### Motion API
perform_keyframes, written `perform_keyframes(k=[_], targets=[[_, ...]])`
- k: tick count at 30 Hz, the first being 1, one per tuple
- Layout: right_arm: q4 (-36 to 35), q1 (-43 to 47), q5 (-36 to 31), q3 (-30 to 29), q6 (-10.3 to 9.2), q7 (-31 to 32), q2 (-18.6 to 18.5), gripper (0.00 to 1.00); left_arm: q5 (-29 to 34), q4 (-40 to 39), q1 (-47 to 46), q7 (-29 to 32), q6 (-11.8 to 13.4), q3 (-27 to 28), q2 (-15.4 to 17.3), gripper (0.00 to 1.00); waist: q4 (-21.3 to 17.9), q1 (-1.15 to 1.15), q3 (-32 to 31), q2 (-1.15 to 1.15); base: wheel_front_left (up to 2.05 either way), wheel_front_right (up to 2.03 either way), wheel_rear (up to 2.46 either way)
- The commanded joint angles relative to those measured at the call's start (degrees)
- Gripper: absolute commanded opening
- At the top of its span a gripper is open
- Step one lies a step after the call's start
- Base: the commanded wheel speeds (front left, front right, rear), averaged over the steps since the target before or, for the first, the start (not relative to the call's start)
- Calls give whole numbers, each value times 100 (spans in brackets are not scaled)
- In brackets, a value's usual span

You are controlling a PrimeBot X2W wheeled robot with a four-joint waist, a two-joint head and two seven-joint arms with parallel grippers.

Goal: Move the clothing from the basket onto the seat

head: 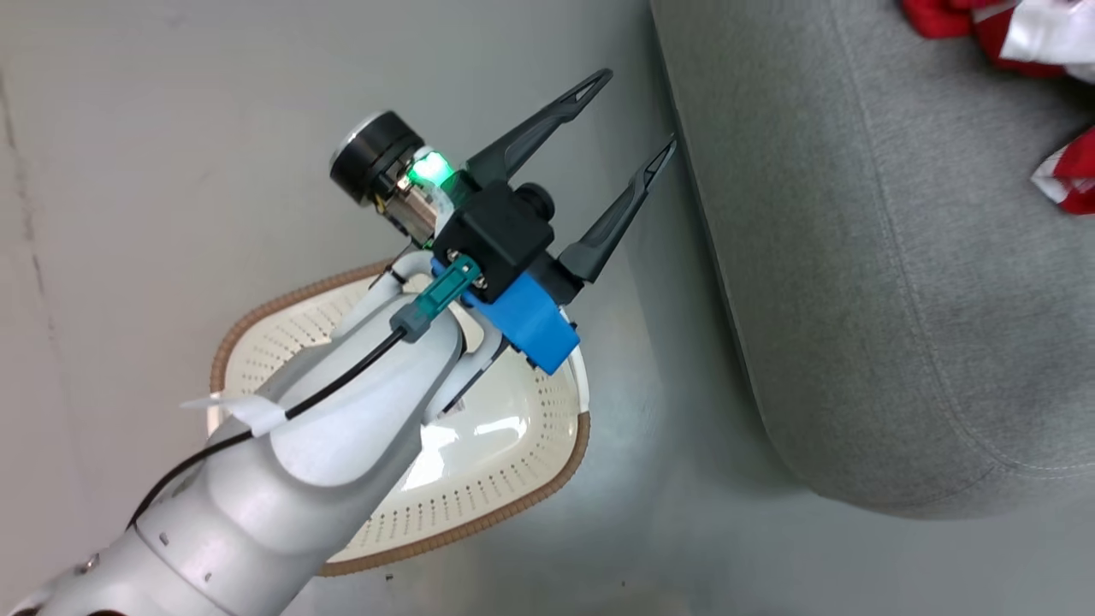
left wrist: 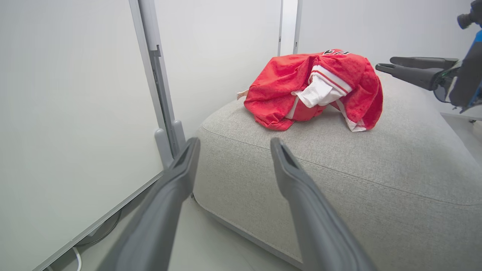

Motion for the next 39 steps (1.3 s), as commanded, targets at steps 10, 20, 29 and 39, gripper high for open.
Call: perform_keyframes(k=[10, 20, 29, 39], targets=[[-905, 961, -63, 536, 2, -3, 297, 100, 56, -357, 934, -27, 236, 765, 58, 100, 160, 0, -889, 0, 0, 0, 0], [-1428, 1312, 25, 1359, 1, -3, 392, 100, 198, -683, 1910, -27, 300, 1798, -7, 100, 670, 0, -1430, 0, 0, 0, 0], [-1494, 1547, 53, 1822, 1, -3, 487, 100, 386, -938, 2743, -27, 265, 2887, -203, 100, 1161, 0, -1803, 0, 0, 0, 0], [-1548, 1890, -4, 2226, 1, -3, 636, 100, 745, -1076, 3623, -27, 115, 3939, -392, 100, 1409, 0, -2168, 0, 0, 0, 0]])
